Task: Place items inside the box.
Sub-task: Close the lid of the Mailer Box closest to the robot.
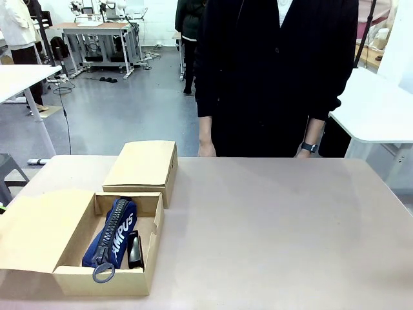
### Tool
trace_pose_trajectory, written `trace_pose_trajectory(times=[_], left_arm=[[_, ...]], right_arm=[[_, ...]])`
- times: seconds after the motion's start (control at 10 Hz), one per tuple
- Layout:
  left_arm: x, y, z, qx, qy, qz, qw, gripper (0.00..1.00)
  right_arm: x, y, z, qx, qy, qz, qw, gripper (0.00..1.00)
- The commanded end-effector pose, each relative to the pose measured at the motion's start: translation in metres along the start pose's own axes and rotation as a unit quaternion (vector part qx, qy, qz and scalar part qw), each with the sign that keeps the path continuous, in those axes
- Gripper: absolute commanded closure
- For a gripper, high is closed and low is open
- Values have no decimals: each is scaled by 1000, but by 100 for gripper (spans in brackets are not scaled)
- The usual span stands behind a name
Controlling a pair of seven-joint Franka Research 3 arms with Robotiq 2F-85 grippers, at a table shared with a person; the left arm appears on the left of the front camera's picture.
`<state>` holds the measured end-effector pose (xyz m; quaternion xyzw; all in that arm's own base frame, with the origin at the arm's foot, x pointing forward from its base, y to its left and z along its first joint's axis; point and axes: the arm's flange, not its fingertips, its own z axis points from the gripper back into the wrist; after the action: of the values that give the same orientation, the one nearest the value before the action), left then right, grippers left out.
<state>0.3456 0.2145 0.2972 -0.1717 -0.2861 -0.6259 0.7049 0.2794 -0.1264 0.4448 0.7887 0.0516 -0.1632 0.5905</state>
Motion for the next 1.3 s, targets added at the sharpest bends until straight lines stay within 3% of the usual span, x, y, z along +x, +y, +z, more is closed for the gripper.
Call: trace_pose_trajectory(times=[0.0, 0.6, 1.2], left_arm=[[0, 2, -7, -15, -29, -9, 999, 0], [22, -12, -2, -37, -223, -65, 972, 0], [72, -50, -3, -65, -295, -108, 947, 0]], right_arm=[[-4, 6, -1, 3, 2, -4, 1000, 0], [-4, 6, -1, 3, 2, -4, 1000, 0], [-4, 6, -1, 3, 2, -4, 1000, 0]])
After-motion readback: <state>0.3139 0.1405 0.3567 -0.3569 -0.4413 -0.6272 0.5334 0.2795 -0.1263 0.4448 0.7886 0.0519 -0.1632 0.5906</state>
